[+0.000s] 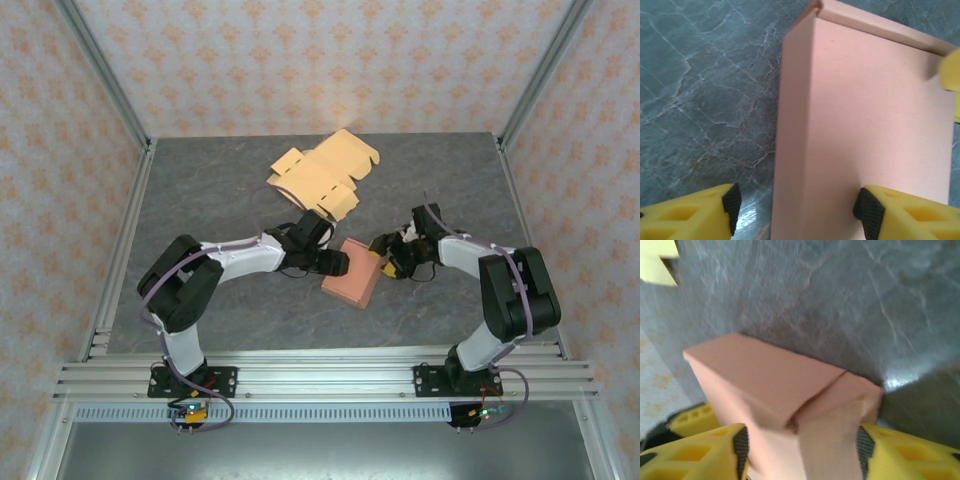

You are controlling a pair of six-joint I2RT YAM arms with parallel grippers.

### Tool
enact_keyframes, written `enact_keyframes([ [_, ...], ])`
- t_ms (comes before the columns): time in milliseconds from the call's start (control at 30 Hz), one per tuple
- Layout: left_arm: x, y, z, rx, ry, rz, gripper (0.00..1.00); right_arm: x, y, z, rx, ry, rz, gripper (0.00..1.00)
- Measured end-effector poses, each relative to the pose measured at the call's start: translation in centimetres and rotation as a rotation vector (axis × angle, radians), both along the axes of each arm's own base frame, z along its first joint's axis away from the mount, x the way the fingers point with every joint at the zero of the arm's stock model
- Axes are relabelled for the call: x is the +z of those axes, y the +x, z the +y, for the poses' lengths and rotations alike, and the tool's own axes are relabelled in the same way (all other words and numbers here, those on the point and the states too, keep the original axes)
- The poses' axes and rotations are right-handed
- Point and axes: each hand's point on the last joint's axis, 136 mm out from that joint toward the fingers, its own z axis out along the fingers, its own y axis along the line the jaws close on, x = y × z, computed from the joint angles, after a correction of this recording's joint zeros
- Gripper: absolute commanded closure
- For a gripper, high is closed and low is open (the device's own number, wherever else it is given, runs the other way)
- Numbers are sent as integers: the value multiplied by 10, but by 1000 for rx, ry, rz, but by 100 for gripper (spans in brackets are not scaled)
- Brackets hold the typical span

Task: Fold the paper box

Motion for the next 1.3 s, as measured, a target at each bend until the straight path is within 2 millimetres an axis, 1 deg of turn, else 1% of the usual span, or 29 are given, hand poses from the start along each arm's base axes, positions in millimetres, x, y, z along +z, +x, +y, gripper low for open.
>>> enact_keyframes([
  [100, 0, 5, -10, 2, -24, 16, 45, -2, 14, 9, -7, 56, -42, 50],
  [233, 0, 11, -10, 29, -29, 28, 45, -1, 27, 15, -5, 89, -95, 51],
  [367, -1, 14, -9, 48, -41, 45, 46, 0, 30, 13, -2, 83, -117, 42],
  [433, -2, 16, -10, 59, -53, 52, 46, 4, 29, 9, 6, 73, -126, 39],
  [567, -1, 21, -14, 80, -81, 50, 45, 19, 13, -1, 33, 47, -125, 36],
  [700, -1, 22, -16, 99, -93, 60, 45, 32, -7, 0, 54, 66, -131, 30],
  [767, -2, 23, -16, 112, -101, 66, 45, 31, -27, 3, 57, 86, -106, 28],
  [867, -2, 25, -18, 132, -117, 72, 46, 20, -58, 13, 74, 103, -45, 28],
  [933, -3, 25, -19, 143, -127, 76, 46, 14, -69, 18, 83, 108, -12, 30],
  [1100, -3, 29, -19, 164, -142, 78, 46, 10, -64, 22, 65, 125, -1, 39],
  [1300, -4, 43, -14, 219, -184, 60, 47, 1, -55, 43, 79, 193, 9, 42],
])
